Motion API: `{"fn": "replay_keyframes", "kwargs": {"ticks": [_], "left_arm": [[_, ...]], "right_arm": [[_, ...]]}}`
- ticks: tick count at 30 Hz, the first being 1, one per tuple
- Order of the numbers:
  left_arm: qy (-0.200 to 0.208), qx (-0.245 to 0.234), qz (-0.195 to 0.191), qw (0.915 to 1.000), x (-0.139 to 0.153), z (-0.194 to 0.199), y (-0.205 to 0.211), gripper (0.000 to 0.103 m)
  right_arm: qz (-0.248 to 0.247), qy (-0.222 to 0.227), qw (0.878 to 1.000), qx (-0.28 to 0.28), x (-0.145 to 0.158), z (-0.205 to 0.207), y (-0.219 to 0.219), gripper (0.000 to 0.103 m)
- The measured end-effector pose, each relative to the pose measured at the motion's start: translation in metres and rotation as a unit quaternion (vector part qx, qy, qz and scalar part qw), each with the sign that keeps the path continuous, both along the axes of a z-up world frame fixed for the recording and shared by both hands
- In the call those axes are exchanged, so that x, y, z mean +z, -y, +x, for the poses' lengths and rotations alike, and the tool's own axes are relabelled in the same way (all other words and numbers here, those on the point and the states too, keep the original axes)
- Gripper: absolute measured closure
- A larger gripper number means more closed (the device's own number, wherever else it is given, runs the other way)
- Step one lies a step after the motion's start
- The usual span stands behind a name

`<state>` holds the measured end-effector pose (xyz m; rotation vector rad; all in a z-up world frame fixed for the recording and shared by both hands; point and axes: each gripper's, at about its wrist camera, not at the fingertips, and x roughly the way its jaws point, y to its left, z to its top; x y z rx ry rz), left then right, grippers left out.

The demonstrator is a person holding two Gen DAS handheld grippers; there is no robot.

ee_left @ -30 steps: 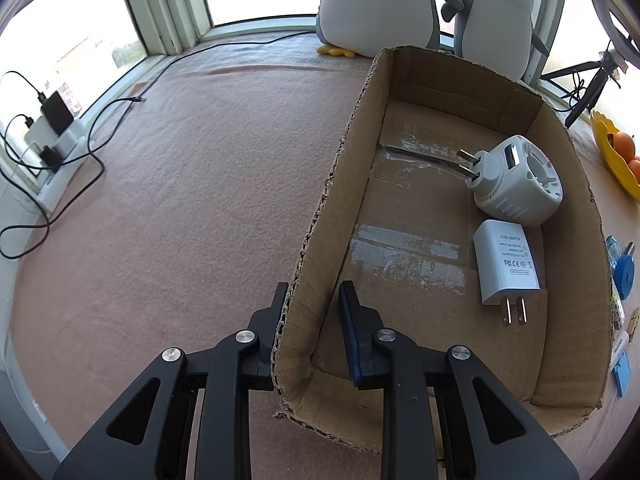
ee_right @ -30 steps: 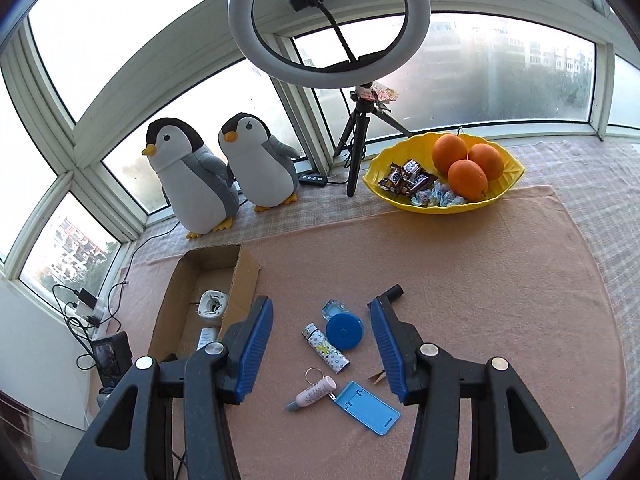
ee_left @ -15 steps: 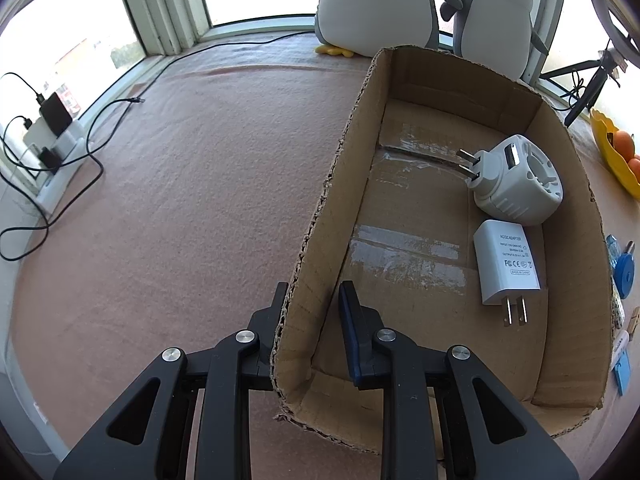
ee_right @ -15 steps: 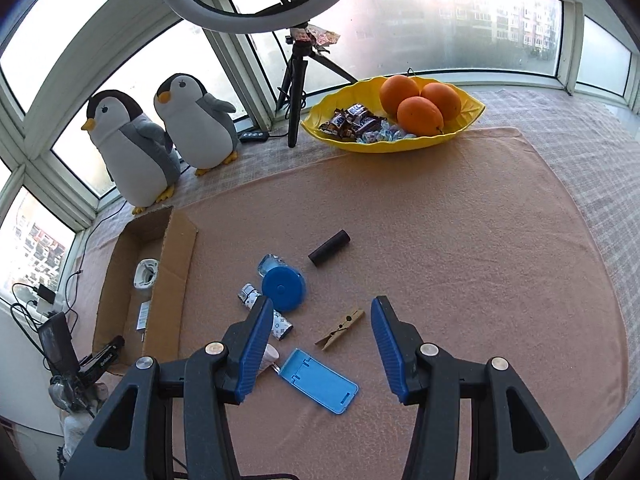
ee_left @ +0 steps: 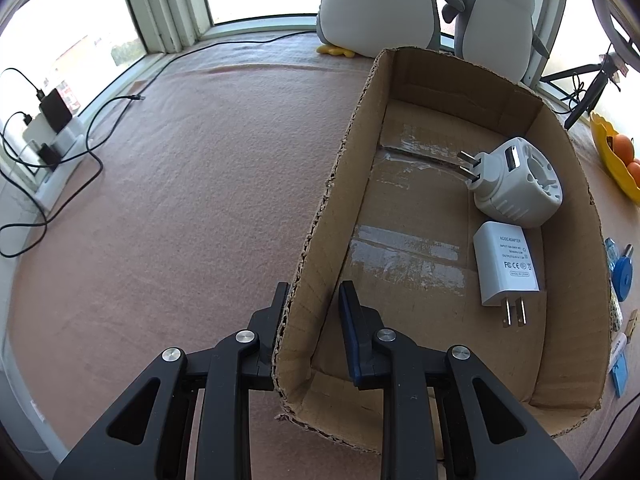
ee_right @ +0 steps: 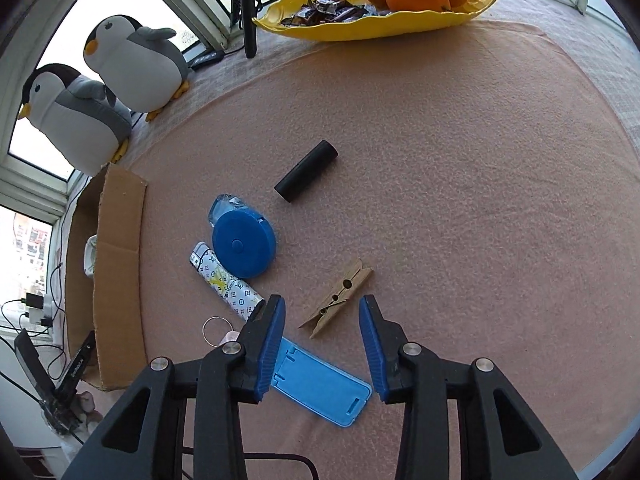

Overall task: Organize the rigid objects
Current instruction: 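Move the right tool back to the wooden clothespin and grasp it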

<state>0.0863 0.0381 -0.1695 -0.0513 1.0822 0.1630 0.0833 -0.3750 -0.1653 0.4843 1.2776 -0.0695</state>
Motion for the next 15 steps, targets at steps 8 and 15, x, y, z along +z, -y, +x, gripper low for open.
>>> {"fn": "replay_keyframes", "kwargs": {"ticks": [8, 15], "left_arm": [[0.001, 0.001, -0.003, 1.0000, 0.000, 0.000, 0.000, 0.080], [0.001, 0.003, -0.006, 1.0000, -0.001, 0.000, 0.000, 0.080]], "right_arm": [[-0.026, -0.021, 0.999, 0.004, -0.014, 0.014, -0.008, 0.070], [-0.092, -0.033, 0.994, 0.049, -0.017, 0.022, -0.021, 0.073]]}}
